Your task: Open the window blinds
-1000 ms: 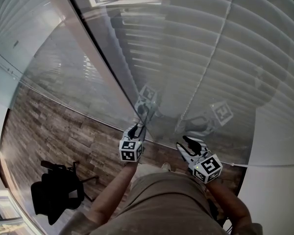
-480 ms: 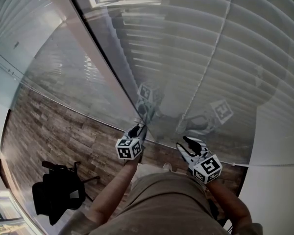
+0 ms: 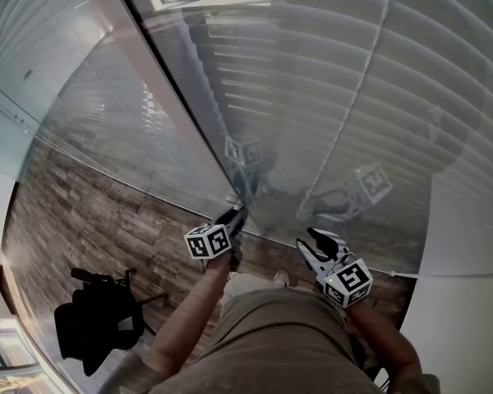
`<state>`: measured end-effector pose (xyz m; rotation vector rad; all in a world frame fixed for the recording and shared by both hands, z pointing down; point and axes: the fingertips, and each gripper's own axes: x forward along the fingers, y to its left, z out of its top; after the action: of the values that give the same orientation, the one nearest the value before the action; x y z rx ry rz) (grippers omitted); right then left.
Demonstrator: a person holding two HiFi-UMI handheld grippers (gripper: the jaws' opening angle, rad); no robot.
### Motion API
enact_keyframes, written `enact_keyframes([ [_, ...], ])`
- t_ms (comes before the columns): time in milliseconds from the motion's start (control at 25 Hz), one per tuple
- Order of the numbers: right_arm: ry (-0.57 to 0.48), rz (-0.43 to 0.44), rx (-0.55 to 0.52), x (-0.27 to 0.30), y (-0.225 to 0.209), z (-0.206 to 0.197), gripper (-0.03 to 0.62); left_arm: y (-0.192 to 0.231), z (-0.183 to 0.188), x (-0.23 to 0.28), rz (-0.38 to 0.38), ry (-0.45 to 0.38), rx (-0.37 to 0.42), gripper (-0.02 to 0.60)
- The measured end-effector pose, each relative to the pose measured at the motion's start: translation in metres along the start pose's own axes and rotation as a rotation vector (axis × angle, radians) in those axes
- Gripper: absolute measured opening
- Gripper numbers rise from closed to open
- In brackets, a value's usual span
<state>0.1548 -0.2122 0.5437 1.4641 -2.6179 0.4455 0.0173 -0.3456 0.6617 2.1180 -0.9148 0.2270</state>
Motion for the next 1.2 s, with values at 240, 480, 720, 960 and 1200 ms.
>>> enact_keyframes([
  [240, 0.002, 0.0, 0.005, -0.0008, 0.0001, -0.0024, 0.137, 0.0004, 0.001, 0.0005, -0.07, 0.004, -0.099, 0.14],
  [480, 0.002, 0.003, 0.007, -0.0015, 0.001, -0.0065, 0.137, -0.0018, -0.0015, -0.0005, -0.181, 0.005, -0.255, 0.14],
  [720, 0.006, 0.007, 0.009, 0.0001, 0.0005, -0.0068, 0.137, -0.0026, 0.0002, 0.0, -0.279, -0.01, -0.394, 0.14],
  [960, 0.008, 0.011, 0.008, 0.0004, 0.002, -0.0073, 0.137, -0.004, 0.0005, -0.0001, -0.374, -0.014, -0.572, 0.14],
  [1200, 0.008, 0.009, 0.008, -0.0005, 0.003, -0.0065, 0.137, -0.0056, 0.0016, -0.0008, -0.495, -0.024, -0.781, 0.14],
])
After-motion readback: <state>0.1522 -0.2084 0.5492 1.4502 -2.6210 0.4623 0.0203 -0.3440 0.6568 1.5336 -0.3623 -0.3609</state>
